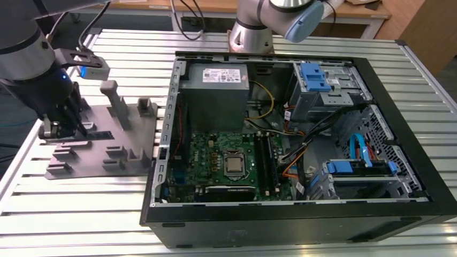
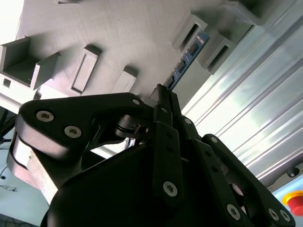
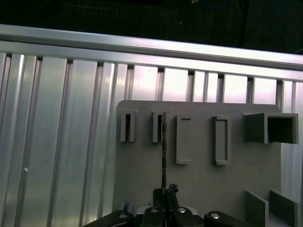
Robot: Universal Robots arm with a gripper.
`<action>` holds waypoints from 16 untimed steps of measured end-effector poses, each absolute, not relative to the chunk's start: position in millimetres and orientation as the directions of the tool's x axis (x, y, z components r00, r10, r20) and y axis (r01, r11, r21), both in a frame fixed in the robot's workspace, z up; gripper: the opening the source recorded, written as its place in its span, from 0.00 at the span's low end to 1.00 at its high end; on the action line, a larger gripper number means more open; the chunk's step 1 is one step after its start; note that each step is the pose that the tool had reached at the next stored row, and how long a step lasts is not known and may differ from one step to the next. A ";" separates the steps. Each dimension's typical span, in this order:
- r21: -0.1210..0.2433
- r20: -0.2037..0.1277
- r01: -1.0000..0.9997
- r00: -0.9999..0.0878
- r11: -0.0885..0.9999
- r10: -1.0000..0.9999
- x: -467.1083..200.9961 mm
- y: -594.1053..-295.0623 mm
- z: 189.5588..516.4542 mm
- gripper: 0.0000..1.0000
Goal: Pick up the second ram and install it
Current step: 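Pick up the second ram and move it above second insertion slot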
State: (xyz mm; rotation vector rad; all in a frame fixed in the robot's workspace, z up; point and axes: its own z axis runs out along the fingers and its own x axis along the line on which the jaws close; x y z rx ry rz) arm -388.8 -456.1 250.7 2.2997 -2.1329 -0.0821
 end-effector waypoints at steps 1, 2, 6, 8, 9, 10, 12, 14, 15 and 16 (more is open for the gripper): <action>0.039 -0.036 -0.996 0.074 -0.076 -0.997 -388.8 -456.1 252.6 0.11; 0.039 -0.036 -0.996 0.074 -0.076 -0.997 -388.8 -456.2 254.5 0.11; 0.039 -0.036 -0.996 0.074 -0.076 -0.997 -388.8 -456.2 262.2 0.11; 0.039 -0.036 -0.996 0.074 -0.076 -0.997 -388.8 -456.1 265.7 0.11; 0.039 -0.036 -0.996 0.074 -0.076 -0.997 -388.8 -456.1 267.4 0.11; 0.039 -0.036 -0.996 0.074 -0.076 -0.997 -388.8 -456.1 269.0 0.11; 0.038 -0.036 -0.996 0.074 -0.076 -0.997 -388.8 -456.2 271.6 0.11; 0.038 -0.036 -0.996 0.074 -0.076 -0.997 -388.8 -456.1 274.2 0.11; 0.038 -0.036 -0.996 0.074 -0.076 -0.997 -388.8 -456.1 275.5 0.11; 0.038 -0.036 -0.996 0.074 -0.076 -0.997 -388.8 -456.1 276.8 0.11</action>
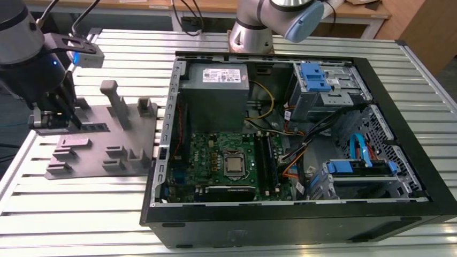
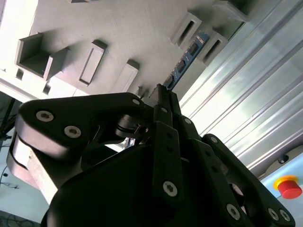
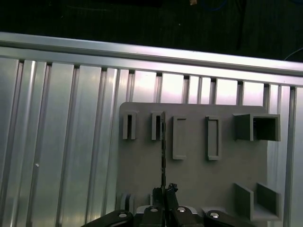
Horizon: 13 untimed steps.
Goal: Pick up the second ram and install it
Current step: 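Pick up the second ram and move it above second insertion slot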
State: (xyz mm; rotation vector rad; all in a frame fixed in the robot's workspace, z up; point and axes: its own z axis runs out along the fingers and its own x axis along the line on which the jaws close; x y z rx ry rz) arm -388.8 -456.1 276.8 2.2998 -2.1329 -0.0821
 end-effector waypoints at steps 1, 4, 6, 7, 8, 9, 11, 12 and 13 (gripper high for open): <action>0.038 -0.036 -0.996 0.074 -0.076 -0.997 -388.8 -456.1 278.2 0.11; 0.038 -0.036 -0.996 0.074 -0.076 -0.997 -388.8 -456.1 282.0 0.11; 0.039 -0.036 -0.996 0.074 -0.076 -0.997 -388.8 -456.2 284.6 0.11; 0.039 -0.036 -0.996 0.074 -0.076 -0.997 -388.8 -456.1 285.9 0.11; 0.039 -0.036 -0.996 0.074 -0.076 -0.997 -388.8 -456.2 287.3 0.11; 0.038 -0.036 -0.996 0.075 -0.076 -0.997 -388.8 -456.2 288.7 0.11; 0.039 -0.036 -0.996 0.074 -0.076 -0.997 -388.8 -456.1 292.3 0.11; 0.038 -0.036 -0.996 0.074 -0.076 -0.997 -388.8 -456.1 294.0 0.11; 0.039 -0.036 -0.996 0.074 -0.076 -0.997 -388.8 -456.1 295.8 0.11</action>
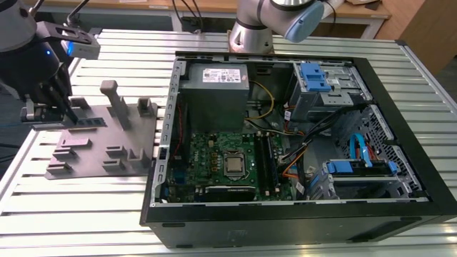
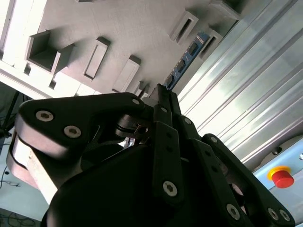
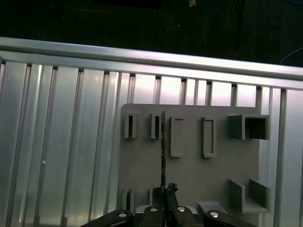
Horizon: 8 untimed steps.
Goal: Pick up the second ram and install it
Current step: 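Pick up the second ram and move it above second insertion slot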
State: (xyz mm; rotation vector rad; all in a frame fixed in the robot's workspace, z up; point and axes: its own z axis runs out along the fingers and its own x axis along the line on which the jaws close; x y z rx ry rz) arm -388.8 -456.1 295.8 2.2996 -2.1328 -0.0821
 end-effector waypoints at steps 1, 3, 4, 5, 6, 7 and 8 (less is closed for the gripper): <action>0.039 -0.036 -0.996 0.074 -0.076 -0.997 -388.8 -456.1 297.7 0.11; 0.038 -0.036 -0.996 0.074 -0.076 -0.997 -388.8 -456.2 301.4 0.11; 0.038 -0.036 -0.996 0.074 -0.076 -0.997 -388.8 -456.1 303.6 0.11; 0.039 -0.036 -0.996 0.074 -0.076 -0.997 -388.8 -456.1 305.5 0.11; 0.039 -0.036 -0.996 0.074 -0.076 -0.997 -388.8 -456.2 307.5 0.11; 0.039 -0.036 -0.996 0.074 -0.076 -0.997 -388.8 -456.2 309.5 0.11; 0.039 -0.036 -0.996 0.074 -0.076 -0.997 -388.8 -456.1 311.4 0.11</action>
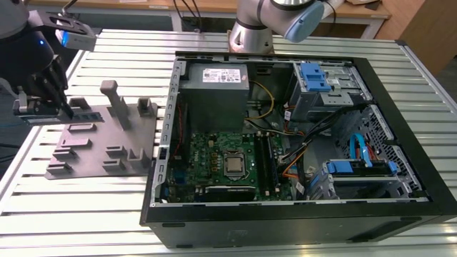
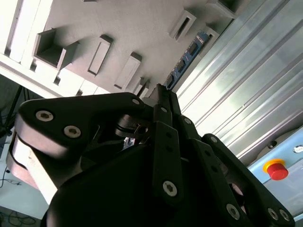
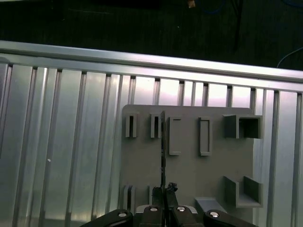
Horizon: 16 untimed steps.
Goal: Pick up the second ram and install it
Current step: 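Pick up the second ram and move it above second insertion slot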
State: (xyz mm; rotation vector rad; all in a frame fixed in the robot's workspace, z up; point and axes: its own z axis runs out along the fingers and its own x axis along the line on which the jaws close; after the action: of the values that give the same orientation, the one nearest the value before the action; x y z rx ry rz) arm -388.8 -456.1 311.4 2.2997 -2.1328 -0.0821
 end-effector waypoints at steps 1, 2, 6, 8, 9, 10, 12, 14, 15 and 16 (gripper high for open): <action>0.039 -0.036 -0.996 0.074 -0.076 -0.997 -388.8 -456.2 313.3 0.11; 0.038 -0.036 -0.996 0.074 -0.076 -0.997 -388.8 -456.2 315.2 0.11; 0.039 -0.036 -0.996 0.074 -0.076 -0.997 -388.8 -456.1 322.7 0.11; 0.038 -0.036 -0.996 0.074 -0.076 -0.997 -388.8 -456.1 326.3 0.11; 0.038 -0.036 -0.996 0.074 -0.076 -0.997 -388.8 -456.2 328.1 0.11; 0.039 -0.036 -0.996 0.074 -0.076 -0.997 -388.8 -456.2 329.8 0.11; 0.039 -0.036 -0.996 0.074 -0.076 -0.997 -388.8 -456.2 333.3 0.11; 0.039 -0.036 -0.996 0.074 -0.076 -0.997 -388.8 -456.2 336.9 0.11; 0.039 -0.036 -0.996 0.074 -0.076 -0.997 -388.8 -456.1 338.4 0.11; 0.038 -0.036 -0.996 0.074 -0.076 -0.997 -388.8 -456.1 339.7 0.11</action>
State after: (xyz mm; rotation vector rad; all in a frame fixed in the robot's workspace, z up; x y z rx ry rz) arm -388.8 -456.1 339.7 2.2998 -2.1328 -0.0821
